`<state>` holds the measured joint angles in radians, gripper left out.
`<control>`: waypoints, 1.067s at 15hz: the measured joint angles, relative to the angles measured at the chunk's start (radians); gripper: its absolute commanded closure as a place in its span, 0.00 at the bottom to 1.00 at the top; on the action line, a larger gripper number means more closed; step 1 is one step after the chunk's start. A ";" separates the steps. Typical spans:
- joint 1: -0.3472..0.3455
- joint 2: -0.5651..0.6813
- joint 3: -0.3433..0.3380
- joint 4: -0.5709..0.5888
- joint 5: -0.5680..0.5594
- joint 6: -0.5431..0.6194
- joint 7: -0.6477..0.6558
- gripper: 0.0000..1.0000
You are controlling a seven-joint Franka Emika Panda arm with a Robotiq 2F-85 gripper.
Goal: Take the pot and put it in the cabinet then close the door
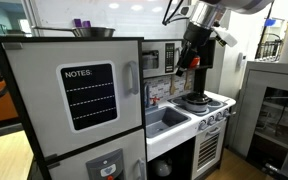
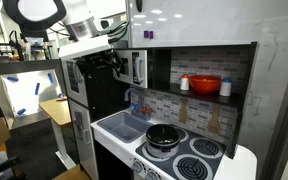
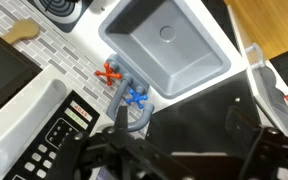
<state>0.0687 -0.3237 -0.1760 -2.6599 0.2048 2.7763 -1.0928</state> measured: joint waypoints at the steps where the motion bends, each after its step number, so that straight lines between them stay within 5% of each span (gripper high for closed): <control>1: -0.023 -0.032 0.010 -0.013 -0.068 -0.031 0.042 0.00; 8: -0.063 -0.272 0.012 -0.044 -0.274 -0.338 0.103 0.00; 16: -0.085 -0.368 -0.038 -0.053 -0.299 -0.510 0.145 0.00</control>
<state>-0.0164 -0.6914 -0.2136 -2.7129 -0.0937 2.2665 -0.9477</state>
